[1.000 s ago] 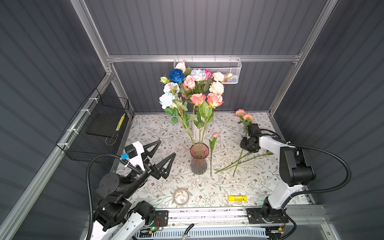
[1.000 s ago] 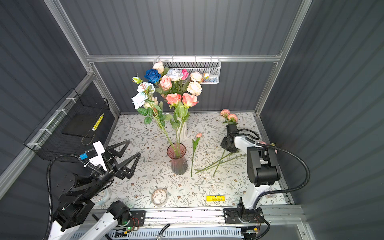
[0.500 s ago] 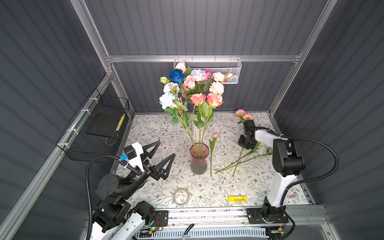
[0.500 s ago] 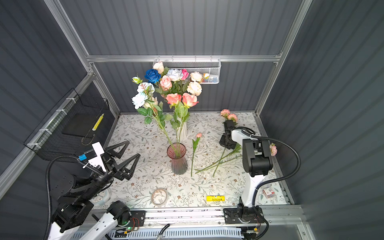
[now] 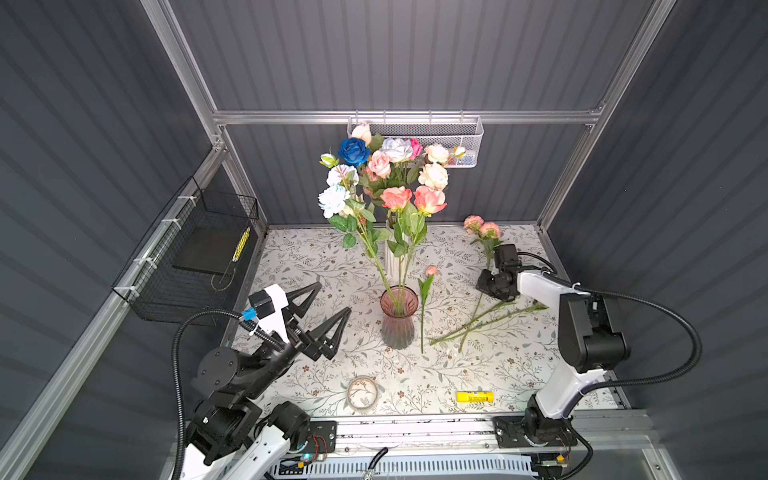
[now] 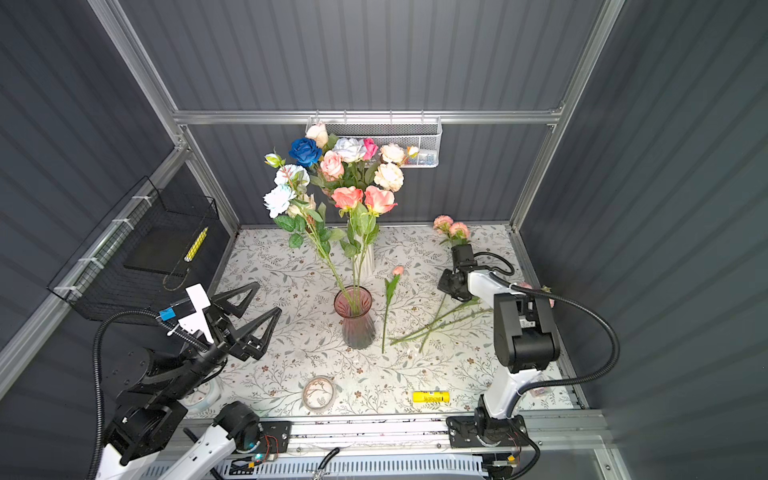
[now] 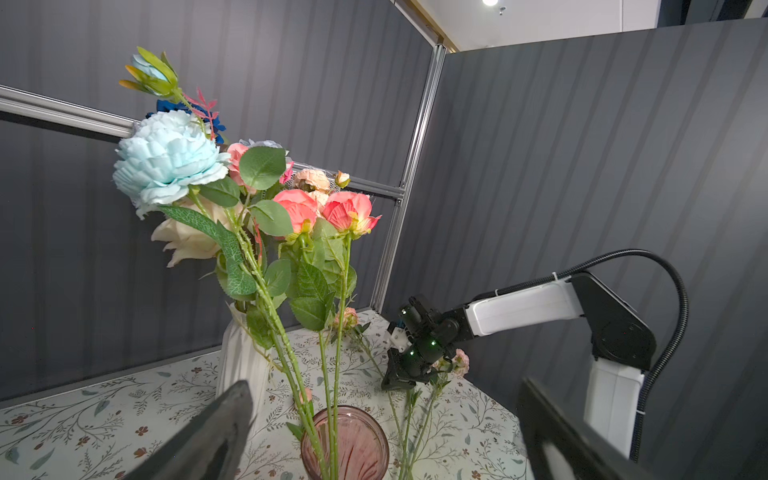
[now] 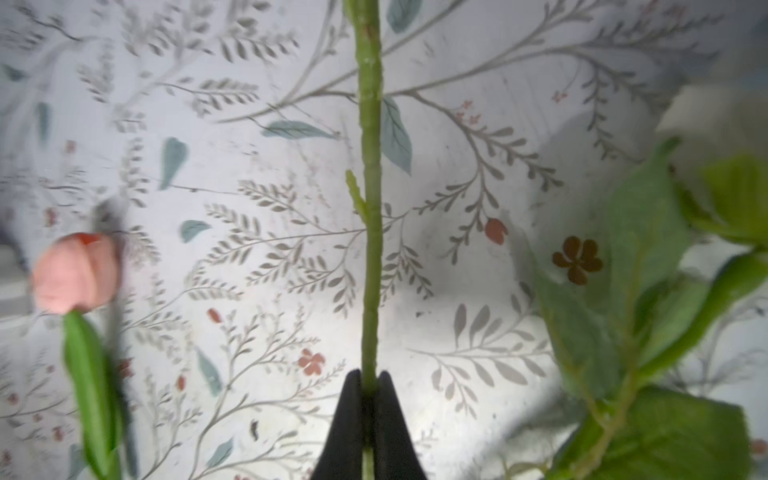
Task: Arrange the flowers into the vase
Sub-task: 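Lift the peach rose spray up out of the pile with the right gripper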
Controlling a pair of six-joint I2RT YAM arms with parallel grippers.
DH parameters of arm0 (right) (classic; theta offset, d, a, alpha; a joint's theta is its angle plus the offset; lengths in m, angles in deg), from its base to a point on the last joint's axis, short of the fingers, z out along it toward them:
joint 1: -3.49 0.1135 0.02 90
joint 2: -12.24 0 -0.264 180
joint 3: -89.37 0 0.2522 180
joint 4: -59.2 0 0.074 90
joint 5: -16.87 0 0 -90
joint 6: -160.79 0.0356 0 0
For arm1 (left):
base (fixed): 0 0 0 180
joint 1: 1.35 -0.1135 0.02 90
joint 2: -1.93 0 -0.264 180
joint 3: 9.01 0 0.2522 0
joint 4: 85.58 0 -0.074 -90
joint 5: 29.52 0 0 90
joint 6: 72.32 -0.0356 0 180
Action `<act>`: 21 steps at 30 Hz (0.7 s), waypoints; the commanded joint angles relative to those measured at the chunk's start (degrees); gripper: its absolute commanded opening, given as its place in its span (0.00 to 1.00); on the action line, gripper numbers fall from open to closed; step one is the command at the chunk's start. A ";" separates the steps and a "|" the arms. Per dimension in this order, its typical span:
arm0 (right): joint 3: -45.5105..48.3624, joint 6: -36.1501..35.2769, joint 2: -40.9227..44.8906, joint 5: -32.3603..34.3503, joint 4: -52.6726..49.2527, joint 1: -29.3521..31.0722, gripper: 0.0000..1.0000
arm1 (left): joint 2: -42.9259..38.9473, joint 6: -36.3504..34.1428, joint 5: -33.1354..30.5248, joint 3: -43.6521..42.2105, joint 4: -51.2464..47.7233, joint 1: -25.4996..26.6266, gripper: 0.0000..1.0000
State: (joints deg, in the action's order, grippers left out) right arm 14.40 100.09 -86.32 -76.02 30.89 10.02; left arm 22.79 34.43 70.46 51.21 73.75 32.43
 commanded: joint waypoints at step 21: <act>12.18 -6.05 44.55 7.17 22.42 8.80 0.00 | 5.68 -1.61 -0.05 6.97 -0.90 0.01 1.00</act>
State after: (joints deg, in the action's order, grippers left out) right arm 26.42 95.78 -45.85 -67.61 51.64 16.90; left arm 27.40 33.80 69.48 55.60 72.72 32.43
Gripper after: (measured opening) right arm 0.059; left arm 0.997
